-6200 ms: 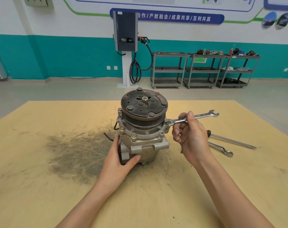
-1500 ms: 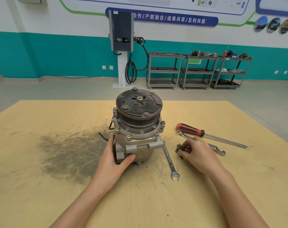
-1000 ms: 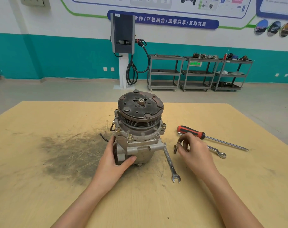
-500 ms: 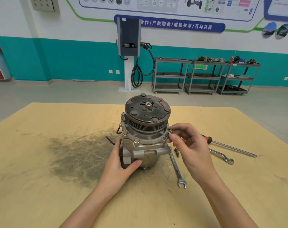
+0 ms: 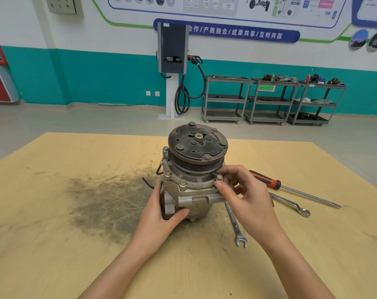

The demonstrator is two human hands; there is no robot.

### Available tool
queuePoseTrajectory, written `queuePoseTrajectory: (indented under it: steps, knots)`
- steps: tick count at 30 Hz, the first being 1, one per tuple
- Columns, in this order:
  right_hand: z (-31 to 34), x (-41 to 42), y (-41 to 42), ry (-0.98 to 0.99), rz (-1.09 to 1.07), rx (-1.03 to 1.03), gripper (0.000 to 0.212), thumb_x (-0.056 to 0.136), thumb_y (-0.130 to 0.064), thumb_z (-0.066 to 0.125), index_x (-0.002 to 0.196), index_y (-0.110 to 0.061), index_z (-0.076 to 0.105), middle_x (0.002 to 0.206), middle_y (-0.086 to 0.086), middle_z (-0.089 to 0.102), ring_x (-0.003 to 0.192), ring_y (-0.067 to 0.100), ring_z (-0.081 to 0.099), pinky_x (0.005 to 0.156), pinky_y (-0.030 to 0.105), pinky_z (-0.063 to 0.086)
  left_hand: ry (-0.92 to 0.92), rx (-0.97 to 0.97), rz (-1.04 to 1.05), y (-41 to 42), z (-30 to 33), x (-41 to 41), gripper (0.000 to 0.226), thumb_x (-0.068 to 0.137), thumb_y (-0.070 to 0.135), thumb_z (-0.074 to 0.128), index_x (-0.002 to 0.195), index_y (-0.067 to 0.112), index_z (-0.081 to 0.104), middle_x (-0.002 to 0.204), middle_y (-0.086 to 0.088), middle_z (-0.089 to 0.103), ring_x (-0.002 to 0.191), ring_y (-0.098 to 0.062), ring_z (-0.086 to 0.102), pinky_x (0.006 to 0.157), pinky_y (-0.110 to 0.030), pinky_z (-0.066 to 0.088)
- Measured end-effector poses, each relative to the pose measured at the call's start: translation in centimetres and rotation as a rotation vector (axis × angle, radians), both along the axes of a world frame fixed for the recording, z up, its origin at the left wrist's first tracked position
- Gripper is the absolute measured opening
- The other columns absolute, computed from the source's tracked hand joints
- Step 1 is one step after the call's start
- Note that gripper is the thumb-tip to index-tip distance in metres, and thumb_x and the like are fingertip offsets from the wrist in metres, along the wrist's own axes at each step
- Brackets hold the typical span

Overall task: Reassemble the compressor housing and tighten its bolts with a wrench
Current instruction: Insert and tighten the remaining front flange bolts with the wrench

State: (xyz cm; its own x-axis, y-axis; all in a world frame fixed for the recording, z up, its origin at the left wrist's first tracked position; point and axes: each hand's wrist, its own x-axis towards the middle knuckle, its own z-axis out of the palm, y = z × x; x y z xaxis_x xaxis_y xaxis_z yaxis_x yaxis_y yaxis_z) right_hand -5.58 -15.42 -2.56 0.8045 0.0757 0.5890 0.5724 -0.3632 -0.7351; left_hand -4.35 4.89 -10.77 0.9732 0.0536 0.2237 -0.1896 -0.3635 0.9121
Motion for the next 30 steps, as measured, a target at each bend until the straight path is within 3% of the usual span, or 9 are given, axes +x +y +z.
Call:
queuePoseTrajectory:
  steps: [3, 7, 10, 15, 18, 23, 30]
  knots:
    - [0.1, -0.1, 0.0, 0.019, 0.000, 0.022, 0.019, 0.091, -0.014, 0.063, 0.095, -0.033, 0.065, 0.086, -0.018, 0.066, 0.082, 0.004, 0.062, 0.067, 0.013, 0.046, -0.010, -0.007, -0.003, 0.0, 0.0, 0.1, 0.085, 0.081, 0.030, 0.081, 0.152, 0.026, 0.034, 0.135, 0.025, 0.056, 0.120, 0.022, 0.045, 0.090, 0.004, 0.034]
    - [0.0, 0.2, 0.6, 0.066, -0.034, 0.128, 0.011, 0.085, -0.020, 0.071, 0.086, -0.026, 0.063, 0.077, -0.010, 0.063, 0.071, 0.004, 0.058, 0.063, 0.024, 0.049, -0.019, -0.010, -0.013, 0.0, 0.0, 0.0, 0.084, 0.081, 0.029, 0.081, 0.151, 0.028, 0.034, 0.135, 0.024, 0.057, 0.122, 0.020, 0.047, 0.091, 0.003, 0.035]
    - [-0.1, 0.1, 1.0, 0.067, -0.051, 0.167, 0.016, 0.081, -0.023, 0.075, 0.088, -0.024, 0.060, 0.077, -0.006, 0.061, 0.067, 0.004, 0.055, 0.063, 0.026, 0.049, -0.028, -0.016, -0.012, 0.0, -0.1, 0.0, 0.083, 0.081, 0.028, 0.081, 0.151, 0.030, 0.034, 0.135, 0.024, 0.057, 0.122, 0.019, 0.047, 0.091, 0.003, 0.036]
    - [-0.5, -0.2, 0.7, 0.090, 0.041, 0.242, 0.014, 0.088, -0.015, 0.068, 0.095, -0.026, 0.066, 0.079, -0.010, 0.065, 0.075, 0.004, 0.059, 0.068, 0.021, 0.051, -0.037, -0.005, -0.001, -0.1, -0.1, 0.1, 0.075, 0.081, 0.028, 0.081, 0.134, 0.051, 0.033, 0.130, 0.031, 0.055, 0.115, 0.024, 0.048, 0.088, 0.005, 0.034]
    - [-0.6, 0.1, 0.8, 0.115, 0.042, 0.281, 0.010, 0.086, -0.014, 0.070, 0.089, -0.023, 0.065, 0.079, -0.010, 0.065, 0.077, 0.004, 0.059, 0.071, 0.020, 0.050, -0.031, -0.010, -0.006, -0.1, -0.1, 0.0, 0.081, 0.080, 0.031, 0.081, 0.147, 0.036, 0.035, 0.135, 0.024, 0.057, 0.124, 0.012, 0.050, 0.093, 0.002, 0.035]
    - [-0.7, 0.4, 1.3, 0.113, 0.013, 0.340, 0.019, 0.080, -0.014, 0.076, 0.086, -0.021, 0.060, 0.071, -0.012, 0.059, 0.070, 0.005, 0.053, 0.067, 0.020, 0.047, -0.031, 0.000, -0.003, -0.1, -0.1, 0.1, 0.080, 0.081, 0.029, 0.081, 0.145, 0.038, 0.035, 0.135, 0.025, 0.056, 0.122, 0.016, 0.049, 0.090, 0.004, 0.034]
    - [-0.8, -0.1, 0.8, 0.118, 0.104, 0.300, 0.012, 0.093, -0.017, 0.061, 0.097, -0.027, 0.067, 0.085, -0.008, 0.068, 0.083, 0.008, 0.062, 0.074, 0.026, 0.054, -0.007, 0.019, -0.006, 0.0, 0.1, 0.0, 0.092, 0.081, 0.032, 0.080, 0.156, 0.025, 0.027, 0.142, 0.021, 0.051, 0.132, 0.002, 0.046, 0.095, 0.002, 0.032]
